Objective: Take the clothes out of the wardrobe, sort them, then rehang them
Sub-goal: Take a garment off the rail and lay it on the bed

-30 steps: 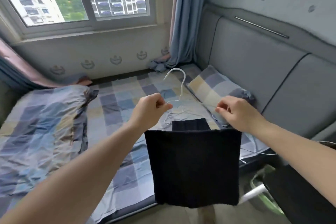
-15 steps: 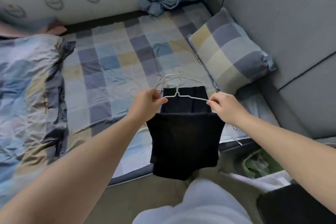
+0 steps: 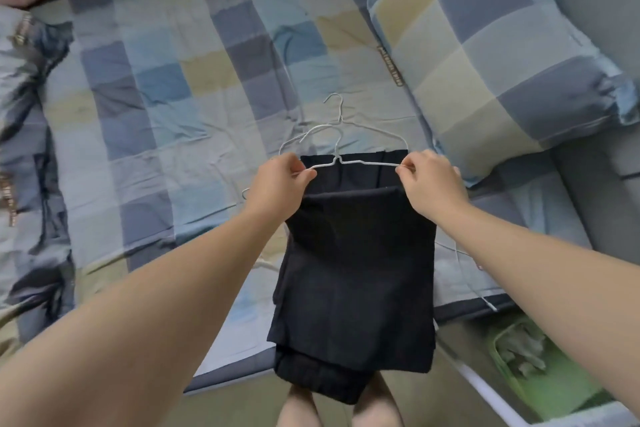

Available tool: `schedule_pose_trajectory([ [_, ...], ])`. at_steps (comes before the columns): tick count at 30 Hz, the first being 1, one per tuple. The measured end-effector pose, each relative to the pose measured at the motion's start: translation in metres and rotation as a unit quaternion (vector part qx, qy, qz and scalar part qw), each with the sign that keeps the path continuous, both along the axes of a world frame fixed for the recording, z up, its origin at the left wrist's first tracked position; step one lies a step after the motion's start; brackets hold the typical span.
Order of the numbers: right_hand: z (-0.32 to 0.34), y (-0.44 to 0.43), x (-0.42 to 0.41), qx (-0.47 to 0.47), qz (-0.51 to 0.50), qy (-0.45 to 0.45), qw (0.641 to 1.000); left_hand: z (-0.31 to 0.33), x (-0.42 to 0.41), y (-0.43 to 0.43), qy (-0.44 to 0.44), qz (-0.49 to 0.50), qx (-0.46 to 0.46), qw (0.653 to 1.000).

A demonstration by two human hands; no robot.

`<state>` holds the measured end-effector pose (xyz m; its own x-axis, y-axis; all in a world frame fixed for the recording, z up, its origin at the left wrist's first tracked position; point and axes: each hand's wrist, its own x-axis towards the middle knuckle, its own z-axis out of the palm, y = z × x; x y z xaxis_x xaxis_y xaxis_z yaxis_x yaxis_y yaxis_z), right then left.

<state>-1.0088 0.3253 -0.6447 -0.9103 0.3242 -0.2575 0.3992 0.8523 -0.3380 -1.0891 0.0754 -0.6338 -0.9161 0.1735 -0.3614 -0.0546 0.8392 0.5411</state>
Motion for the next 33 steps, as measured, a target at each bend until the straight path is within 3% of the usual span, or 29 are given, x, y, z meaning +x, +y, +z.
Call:
schedule_pose_trajectory([
  [9,-0.143,0.027,-0.075,0.026,-0.072,0.004,0.997,-0.150,-0.082,0.040,0.017,-0.053,0.011,0.998],
  [16,-0.185,0.025,-0.058,0.024,-0.116,-0.083,0.990,-0.191,-0.061,0.054,0.004,-0.113,-0.039,0.993],
  [22,-0.140,0.003,-0.002,-0.007,-0.077,-0.122,0.990,-0.155,-0.012,0.032,-0.036,-0.155,-0.098,0.982],
  [33,0.041,-0.070,0.084,0.041,-0.041,-0.158,0.986,0.014,0.055,-0.026,0.003,-0.274,-0.131,0.953],
])
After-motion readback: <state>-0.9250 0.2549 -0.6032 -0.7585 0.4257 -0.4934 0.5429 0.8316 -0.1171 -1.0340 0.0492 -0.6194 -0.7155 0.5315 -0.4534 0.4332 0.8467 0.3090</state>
